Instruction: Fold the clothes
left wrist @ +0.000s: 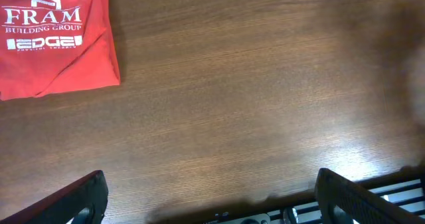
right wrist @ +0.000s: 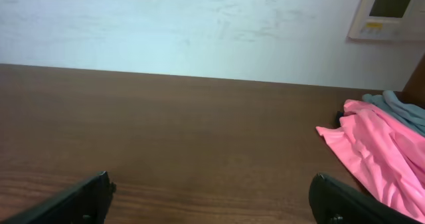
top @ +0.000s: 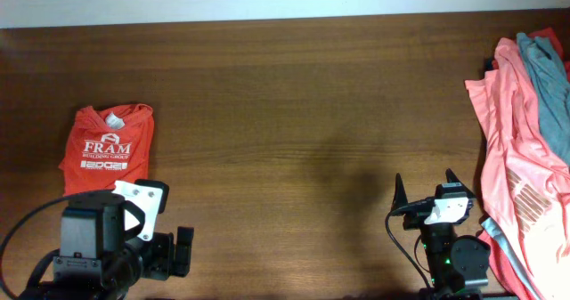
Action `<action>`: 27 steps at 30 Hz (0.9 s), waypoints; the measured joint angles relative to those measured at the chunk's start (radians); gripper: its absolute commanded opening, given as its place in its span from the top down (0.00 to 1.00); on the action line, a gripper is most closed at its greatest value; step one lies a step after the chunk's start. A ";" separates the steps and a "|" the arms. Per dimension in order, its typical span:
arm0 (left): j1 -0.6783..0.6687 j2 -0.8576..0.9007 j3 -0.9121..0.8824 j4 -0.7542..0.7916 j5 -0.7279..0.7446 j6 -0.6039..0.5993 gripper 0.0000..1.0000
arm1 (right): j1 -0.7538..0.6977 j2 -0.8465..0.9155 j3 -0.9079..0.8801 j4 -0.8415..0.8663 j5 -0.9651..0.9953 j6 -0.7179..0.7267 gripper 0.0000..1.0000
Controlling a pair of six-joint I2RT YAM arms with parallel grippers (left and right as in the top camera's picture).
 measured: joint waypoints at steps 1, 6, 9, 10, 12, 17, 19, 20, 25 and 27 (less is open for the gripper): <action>0.000 0.000 0.000 0.000 0.000 0.000 0.01 | 0.000 0.000 0.000 0.000 0.000 0.000 0.01; 0.000 0.000 0.000 0.000 0.000 0.000 0.01 | 0.000 0.000 0.000 0.000 0.000 0.000 0.02; 0.000 0.000 0.000 0.000 0.000 0.000 0.01 | 0.000 0.000 0.000 0.000 0.000 0.000 0.01; 0.000 0.000 0.000 0.000 0.000 0.000 0.01 | 0.000 0.000 0.000 0.000 0.000 0.000 0.01; 0.000 0.000 0.000 0.000 0.000 0.000 0.01 | 0.000 0.000 0.000 0.000 0.000 0.000 0.01; 0.000 0.000 0.000 0.000 0.000 0.000 0.01 | 0.000 0.000 0.000 0.000 0.000 0.000 0.01; 0.000 0.000 0.000 0.000 0.000 0.000 0.01 | 0.000 0.000 0.000 0.000 0.000 0.000 0.01; 0.000 -0.002 0.000 0.000 0.000 0.000 0.01 | 0.000 0.000 0.000 0.000 0.000 0.000 0.01; 0.000 -0.041 -0.003 0.005 -0.012 0.000 0.01 | 0.000 0.000 0.000 0.000 0.000 0.000 0.01; 0.000 -0.079 -0.014 0.044 -0.016 0.000 0.01 | 0.000 0.000 0.000 0.000 0.000 0.000 0.01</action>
